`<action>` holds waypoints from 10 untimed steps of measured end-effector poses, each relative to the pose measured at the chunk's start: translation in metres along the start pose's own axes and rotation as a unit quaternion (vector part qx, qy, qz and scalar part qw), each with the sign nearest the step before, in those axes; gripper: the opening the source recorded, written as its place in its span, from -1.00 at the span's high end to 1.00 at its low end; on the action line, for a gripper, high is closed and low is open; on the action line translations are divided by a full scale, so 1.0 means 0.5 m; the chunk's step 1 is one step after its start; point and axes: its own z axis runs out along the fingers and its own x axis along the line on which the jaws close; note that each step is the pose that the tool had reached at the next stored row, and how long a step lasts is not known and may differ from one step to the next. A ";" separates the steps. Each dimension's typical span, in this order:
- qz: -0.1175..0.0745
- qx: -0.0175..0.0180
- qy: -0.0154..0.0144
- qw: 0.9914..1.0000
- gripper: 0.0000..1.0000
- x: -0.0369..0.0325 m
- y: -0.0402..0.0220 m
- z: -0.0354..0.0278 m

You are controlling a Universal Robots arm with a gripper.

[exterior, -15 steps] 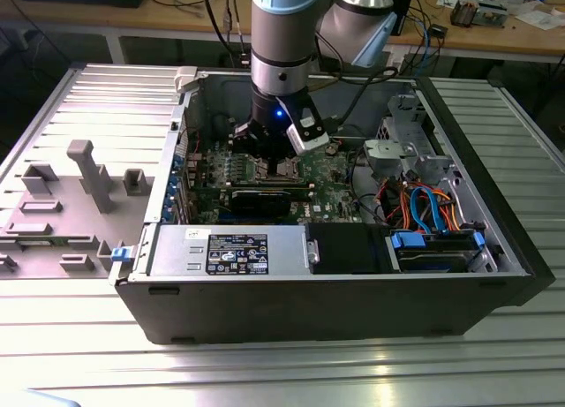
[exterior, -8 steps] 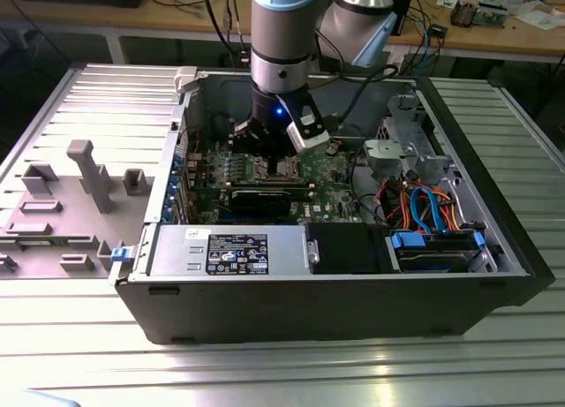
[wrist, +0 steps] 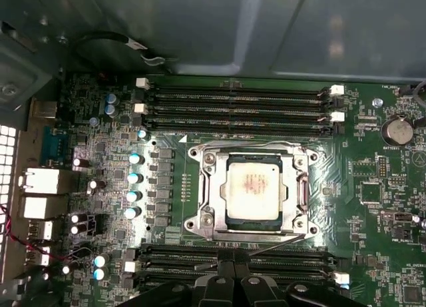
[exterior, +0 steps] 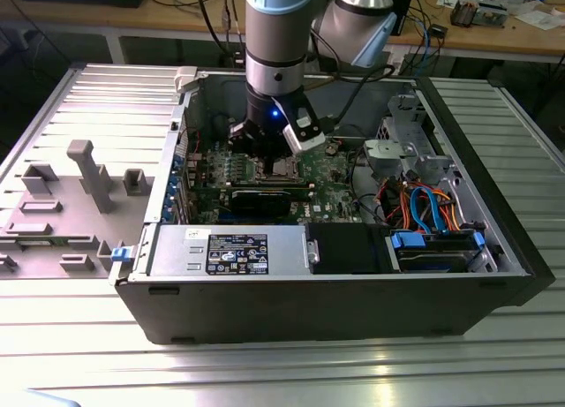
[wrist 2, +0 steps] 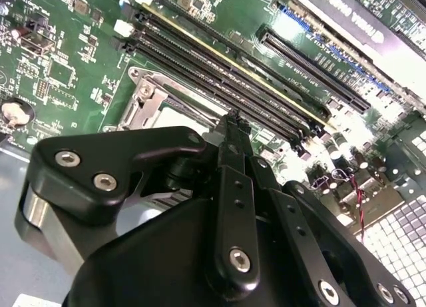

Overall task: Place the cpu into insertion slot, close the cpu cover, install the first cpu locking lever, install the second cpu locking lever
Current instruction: 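Install the second cpu locking lever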

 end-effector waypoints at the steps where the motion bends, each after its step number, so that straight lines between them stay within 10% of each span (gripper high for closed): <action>1: 0.000 -0.003 0.000 1.000 0.79 0.001 -0.005 0.001; 10: -0.001 -0.023 -0.001 1.000 0.79 0.016 -0.026 0.011</action>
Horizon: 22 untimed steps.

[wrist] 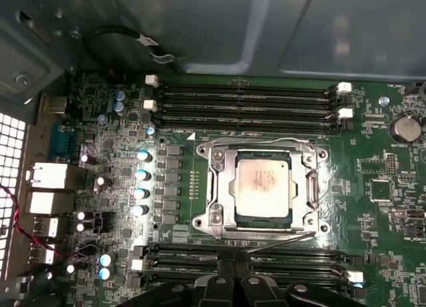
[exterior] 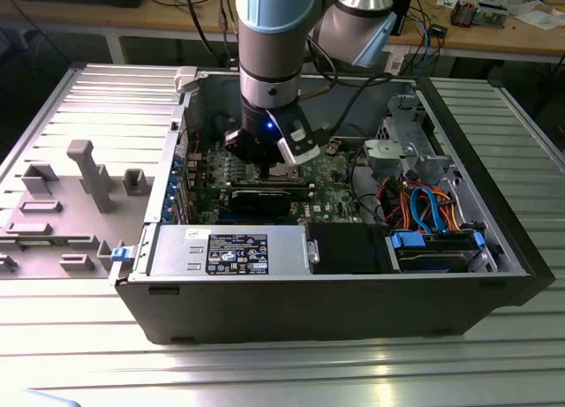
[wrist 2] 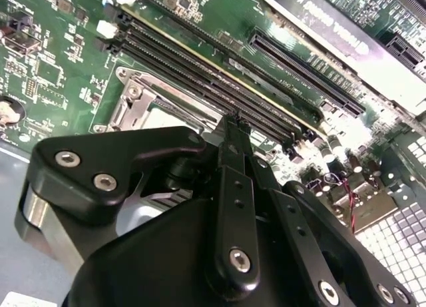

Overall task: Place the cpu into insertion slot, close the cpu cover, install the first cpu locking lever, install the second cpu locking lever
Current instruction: 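Install the second cpu locking lever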

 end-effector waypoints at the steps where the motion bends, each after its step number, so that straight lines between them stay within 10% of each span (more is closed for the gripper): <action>1: 0.000 -0.002 0.000 1.000 0.79 0.001 -0.001 0.001; 18: -0.001 -0.006 0.000 1.000 0.79 0.002 -0.004 0.010; 22: -0.001 -0.013 0.000 1.000 0.79 0.002 -0.007 0.010</action>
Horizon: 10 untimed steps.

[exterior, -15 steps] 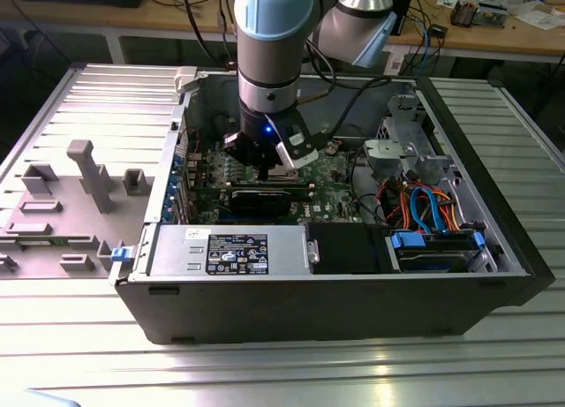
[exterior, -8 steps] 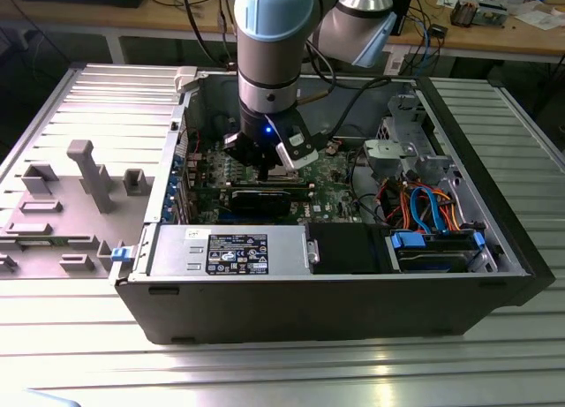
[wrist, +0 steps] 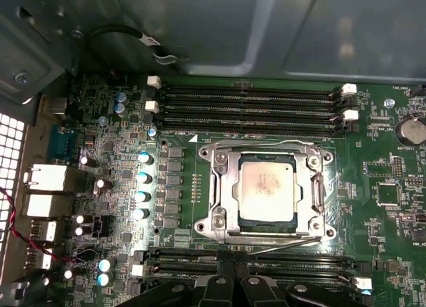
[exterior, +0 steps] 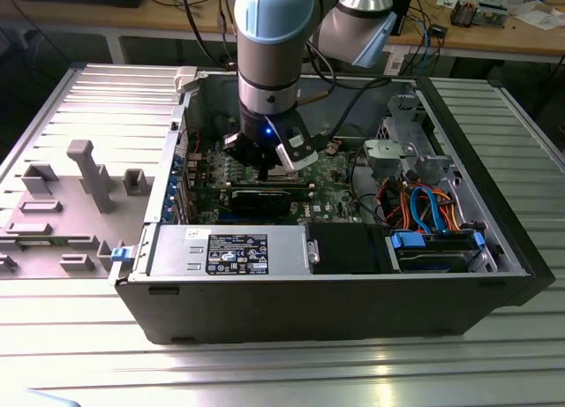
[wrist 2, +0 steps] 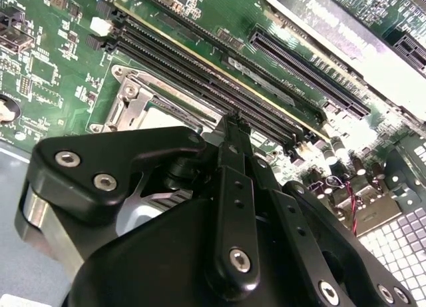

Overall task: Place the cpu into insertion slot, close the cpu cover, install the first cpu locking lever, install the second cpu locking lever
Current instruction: 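Install the second cpu locking lever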

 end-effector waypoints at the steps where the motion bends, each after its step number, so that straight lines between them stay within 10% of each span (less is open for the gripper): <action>1: -0.002 -0.003 0.000 1.000 0.79 0.001 -0.001 0.000; 10: -0.012 -0.008 0.003 1.000 0.79 0.012 -0.007 0.005</action>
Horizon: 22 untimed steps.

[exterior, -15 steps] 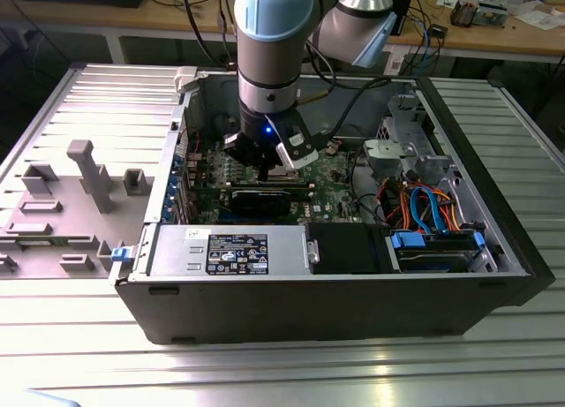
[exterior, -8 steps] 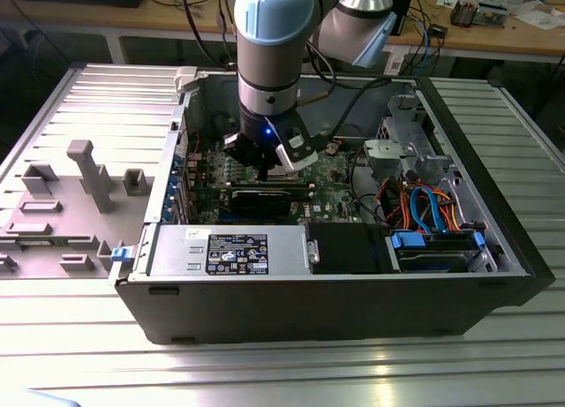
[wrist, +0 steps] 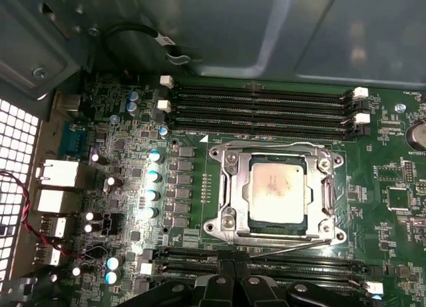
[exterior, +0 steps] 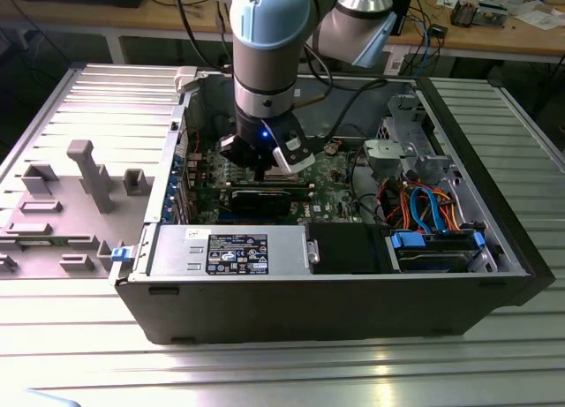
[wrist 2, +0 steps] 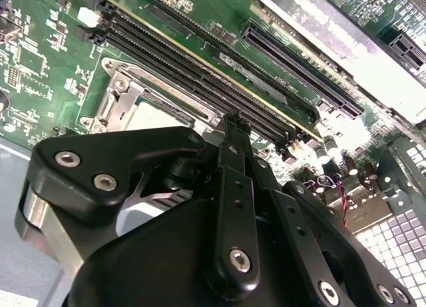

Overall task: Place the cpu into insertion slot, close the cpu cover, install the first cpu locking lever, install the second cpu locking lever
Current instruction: 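Install the second cpu locking lever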

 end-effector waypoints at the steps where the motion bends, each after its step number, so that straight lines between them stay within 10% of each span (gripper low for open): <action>1: -0.001 -0.001 0.000 1.000 0.79 0.001 0.000 0.001; 11: -0.002 -0.012 0.000 1.000 0.79 0.004 -0.001 0.008; 22: -0.002 -0.016 0.000 1.000 0.79 0.004 -0.001 0.008</action>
